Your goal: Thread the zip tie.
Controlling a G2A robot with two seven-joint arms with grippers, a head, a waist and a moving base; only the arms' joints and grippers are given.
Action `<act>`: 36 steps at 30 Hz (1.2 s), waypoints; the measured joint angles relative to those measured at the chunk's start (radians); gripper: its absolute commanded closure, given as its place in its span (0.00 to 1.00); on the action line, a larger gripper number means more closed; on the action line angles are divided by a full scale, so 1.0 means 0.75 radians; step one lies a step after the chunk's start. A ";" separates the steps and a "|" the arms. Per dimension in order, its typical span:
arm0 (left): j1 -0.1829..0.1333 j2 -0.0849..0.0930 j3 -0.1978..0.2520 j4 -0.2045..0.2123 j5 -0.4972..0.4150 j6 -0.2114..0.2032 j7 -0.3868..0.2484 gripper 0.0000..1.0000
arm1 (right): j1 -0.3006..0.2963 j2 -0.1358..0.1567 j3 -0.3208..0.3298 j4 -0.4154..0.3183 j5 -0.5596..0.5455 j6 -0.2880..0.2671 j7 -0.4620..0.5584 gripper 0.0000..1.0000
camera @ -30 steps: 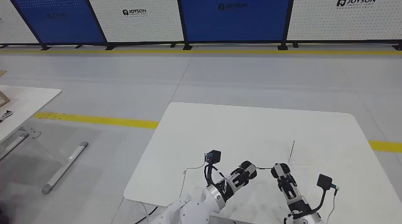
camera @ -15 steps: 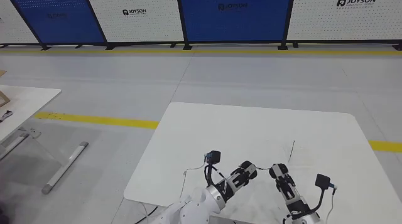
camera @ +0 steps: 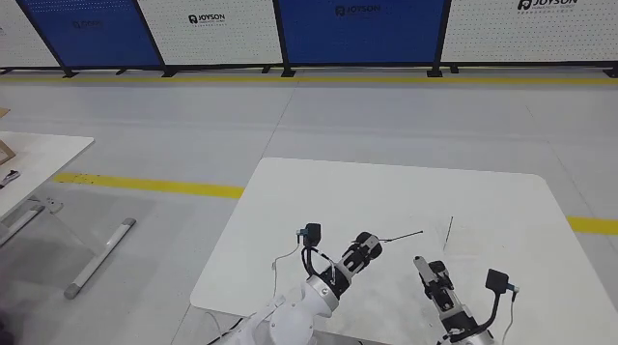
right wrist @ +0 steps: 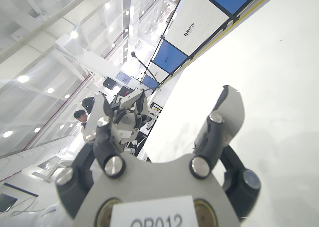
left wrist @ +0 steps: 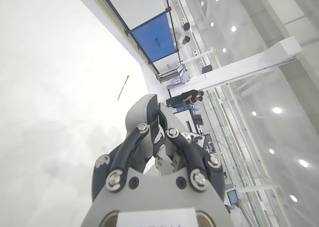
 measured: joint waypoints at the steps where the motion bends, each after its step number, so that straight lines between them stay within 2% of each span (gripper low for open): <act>1: 0.001 0.000 -0.001 -0.004 0.001 0.002 0.000 1.00 | -0.001 0.001 0.001 -0.001 0.002 0.000 0.002 0.00; 9: 0.002 0.000 -0.002 -0.005 0.000 0.001 -0.001 1.00 | 0.004 0.000 0.003 0.001 -0.013 0.007 -0.010 0.00; 15: 0.023 -0.001 -0.039 -0.025 -0.098 -0.021 0.011 1.00 | 0.020 -0.002 -0.010 0.012 -0.295 0.056 -0.136 0.00; 20: 0.052 0.005 -0.062 -0.068 -0.106 -0.013 -0.014 1.00 | 0.022 -0.001 -0.031 0.012 -0.531 0.090 -0.190 0.00; 29: 0.054 0.005 -0.062 -0.071 -0.108 -0.012 -0.018 1.00 | 0.022 -0.002 -0.037 0.014 -0.577 0.102 -0.207 0.00; 32: 0.052 0.004 -0.058 -0.073 -0.106 -0.006 -0.025 1.00 | 0.030 -0.004 -0.054 0.035 -0.667 0.129 -0.232 0.00; 36: 0.065 0.004 -0.051 -0.099 -0.097 0.000 -0.024 1.00 | 0.043 -0.005 -0.068 0.060 -0.739 0.125 -0.255 0.00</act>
